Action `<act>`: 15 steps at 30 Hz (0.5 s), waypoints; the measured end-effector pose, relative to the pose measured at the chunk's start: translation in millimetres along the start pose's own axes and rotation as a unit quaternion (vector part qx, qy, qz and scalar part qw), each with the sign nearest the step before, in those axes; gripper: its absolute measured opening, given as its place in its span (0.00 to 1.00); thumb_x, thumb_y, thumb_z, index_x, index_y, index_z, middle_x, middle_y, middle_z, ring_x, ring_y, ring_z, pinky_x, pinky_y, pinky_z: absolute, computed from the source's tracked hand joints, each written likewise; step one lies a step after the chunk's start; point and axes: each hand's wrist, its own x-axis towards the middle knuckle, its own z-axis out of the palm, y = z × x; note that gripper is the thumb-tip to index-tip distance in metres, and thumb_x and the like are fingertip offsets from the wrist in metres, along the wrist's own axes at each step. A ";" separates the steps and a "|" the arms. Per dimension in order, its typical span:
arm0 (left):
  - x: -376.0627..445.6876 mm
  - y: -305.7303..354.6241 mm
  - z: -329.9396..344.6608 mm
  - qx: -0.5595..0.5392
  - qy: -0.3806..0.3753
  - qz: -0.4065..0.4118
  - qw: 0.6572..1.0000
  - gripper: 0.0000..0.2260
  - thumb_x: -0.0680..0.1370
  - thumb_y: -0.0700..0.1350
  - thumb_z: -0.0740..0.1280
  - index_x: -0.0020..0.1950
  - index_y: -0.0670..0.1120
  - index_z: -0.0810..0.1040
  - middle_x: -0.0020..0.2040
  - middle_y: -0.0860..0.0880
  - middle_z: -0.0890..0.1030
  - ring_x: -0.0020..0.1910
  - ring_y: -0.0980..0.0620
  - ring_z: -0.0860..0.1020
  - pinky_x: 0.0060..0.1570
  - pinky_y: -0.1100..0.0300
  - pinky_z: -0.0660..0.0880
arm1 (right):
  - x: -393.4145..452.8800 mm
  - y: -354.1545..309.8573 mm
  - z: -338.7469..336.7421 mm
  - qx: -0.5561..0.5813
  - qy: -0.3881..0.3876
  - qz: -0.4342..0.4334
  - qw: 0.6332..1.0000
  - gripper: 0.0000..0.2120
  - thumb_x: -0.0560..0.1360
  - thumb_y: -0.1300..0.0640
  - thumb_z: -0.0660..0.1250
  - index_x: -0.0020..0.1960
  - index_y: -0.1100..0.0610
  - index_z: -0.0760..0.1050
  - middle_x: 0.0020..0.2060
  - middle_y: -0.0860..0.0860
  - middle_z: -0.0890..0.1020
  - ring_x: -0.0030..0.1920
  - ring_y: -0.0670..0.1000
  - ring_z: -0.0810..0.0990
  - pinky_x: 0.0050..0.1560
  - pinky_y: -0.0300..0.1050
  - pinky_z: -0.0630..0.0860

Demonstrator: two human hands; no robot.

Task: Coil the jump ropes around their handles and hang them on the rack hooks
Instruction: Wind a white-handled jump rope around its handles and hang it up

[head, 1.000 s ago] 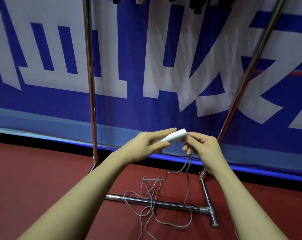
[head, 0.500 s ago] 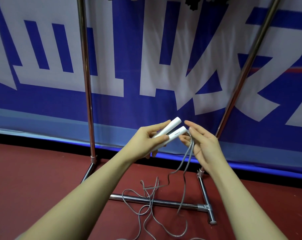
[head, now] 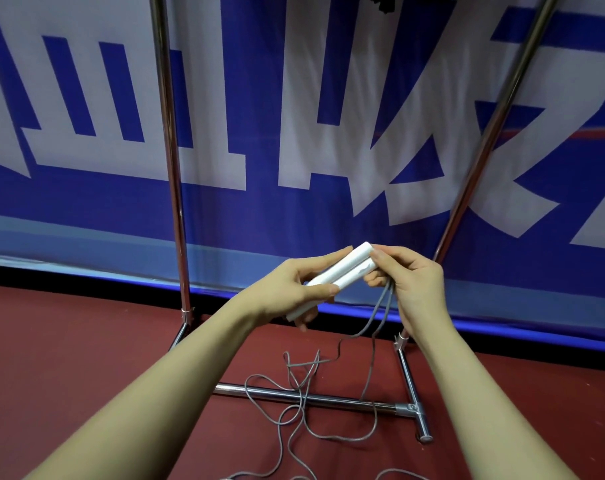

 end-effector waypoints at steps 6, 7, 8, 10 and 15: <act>6.8 -1.2 8.4 -0.012 0.050 0.015 0.999 0.24 0.79 0.41 0.66 0.64 0.70 0.72 0.37 0.51 0.76 0.26 0.52 0.61 0.26 0.63 0.61 | 3.5 4.3 -5.3 0.010 0.011 -0.006 1.000 0.06 0.75 0.66 0.67 0.44 0.59 0.82 0.31 0.54 0.82 0.29 0.50 0.79 0.35 0.39 0.78; 6.6 -1.0 8.7 -0.010 0.051 0.016 0.999 0.24 0.79 0.41 0.66 0.64 0.70 0.72 0.37 0.51 0.76 0.26 0.52 0.62 0.26 0.63 0.61 | 3.8 4.8 -6.2 0.007 0.008 -0.007 1.000 0.06 0.75 0.66 0.67 0.45 0.60 0.82 0.31 0.54 0.82 0.29 0.50 0.79 0.35 0.39 0.78; 6.1 -0.9 8.4 -0.009 0.049 0.018 0.999 0.24 0.79 0.41 0.66 0.64 0.70 0.72 0.37 0.51 0.77 0.25 0.52 0.62 0.26 0.63 0.61 | 3.7 5.1 -7.0 0.006 0.004 -0.008 1.000 0.06 0.75 0.66 0.67 0.45 0.60 0.82 0.31 0.55 0.82 0.30 0.50 0.79 0.35 0.39 0.78; 5.3 -0.8 7.6 -0.010 0.050 0.021 0.998 0.24 0.80 0.41 0.65 0.65 0.69 0.72 0.37 0.50 0.76 0.25 0.53 0.62 0.25 0.63 0.61 | 3.7 5.3 -8.3 0.006 -0.012 -0.008 1.000 0.06 0.76 0.66 0.66 0.47 0.59 0.82 0.32 0.54 0.82 0.31 0.50 0.78 0.36 0.39 0.78; 6.9 -1.2 7.1 -0.012 0.085 0.032 0.996 0.24 0.80 0.41 0.65 0.64 0.71 0.72 0.37 0.50 0.75 0.26 0.53 0.62 0.24 0.64 0.61 | 7.1 7.3 -10.1 -0.010 -0.061 0.026 0.998 0.13 0.77 0.68 0.64 0.58 0.56 0.78 0.44 0.53 0.82 0.34 0.47 0.79 0.45 0.46 0.82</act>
